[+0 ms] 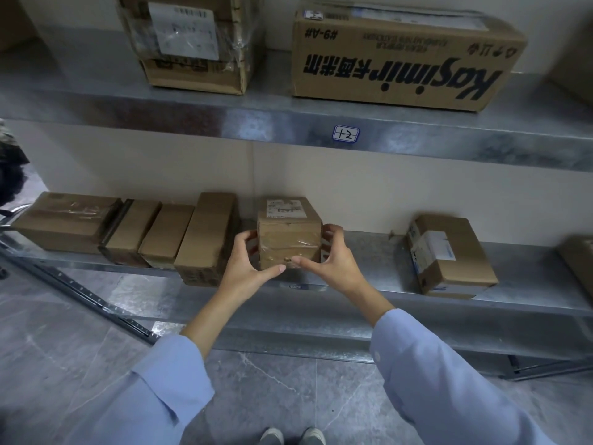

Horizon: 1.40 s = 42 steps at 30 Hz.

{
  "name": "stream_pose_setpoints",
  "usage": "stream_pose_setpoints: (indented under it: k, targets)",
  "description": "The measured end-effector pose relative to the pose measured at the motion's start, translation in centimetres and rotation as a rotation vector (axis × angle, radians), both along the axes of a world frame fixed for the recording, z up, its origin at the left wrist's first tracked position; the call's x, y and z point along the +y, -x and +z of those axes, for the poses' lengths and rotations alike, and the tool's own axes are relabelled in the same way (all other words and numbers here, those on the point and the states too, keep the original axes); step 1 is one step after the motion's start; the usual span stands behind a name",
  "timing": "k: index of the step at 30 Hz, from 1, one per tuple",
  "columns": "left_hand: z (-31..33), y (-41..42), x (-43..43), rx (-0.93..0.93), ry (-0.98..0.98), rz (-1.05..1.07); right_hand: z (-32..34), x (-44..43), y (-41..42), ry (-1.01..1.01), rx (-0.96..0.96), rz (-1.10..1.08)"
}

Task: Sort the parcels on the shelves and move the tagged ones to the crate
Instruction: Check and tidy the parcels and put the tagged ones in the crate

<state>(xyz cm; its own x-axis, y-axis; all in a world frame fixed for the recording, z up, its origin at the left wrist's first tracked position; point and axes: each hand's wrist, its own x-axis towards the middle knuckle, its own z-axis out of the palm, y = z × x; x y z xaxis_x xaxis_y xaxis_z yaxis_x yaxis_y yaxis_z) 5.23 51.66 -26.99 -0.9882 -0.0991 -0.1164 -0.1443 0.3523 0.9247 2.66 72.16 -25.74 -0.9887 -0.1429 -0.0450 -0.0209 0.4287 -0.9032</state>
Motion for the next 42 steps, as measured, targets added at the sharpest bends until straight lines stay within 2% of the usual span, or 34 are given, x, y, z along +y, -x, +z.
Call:
stream_pose_setpoints:
  k: [4,10,15,19,26,42]
  targets:
    - [0.4,-0.1,0.4,0.002,0.079,-0.017,0.1,-0.1,0.0,-0.017,0.012,-0.012]
    - [0.3,0.2,0.5,0.076,0.062,-0.007,-0.3,0.1,-0.2,-0.058,0.039,0.011]
    - [-1.4,0.6,0.3,0.007,0.033,0.002,-1.2,0.3,0.1,-0.021,-0.007,-0.014]
    - [-2.6,1.0,0.8,0.021,0.029,0.056,-2.2,0.3,0.6,-0.015,-0.033,-0.025]
    - [-3.9,1.9,1.7,0.026,0.183,0.021,-3.7,0.5,1.1,-0.146,-0.029,0.016]
    - [-4.5,2.8,1.2,-0.048,0.231,-0.039,-4.6,1.5,1.5,-0.196,-0.073,0.042]
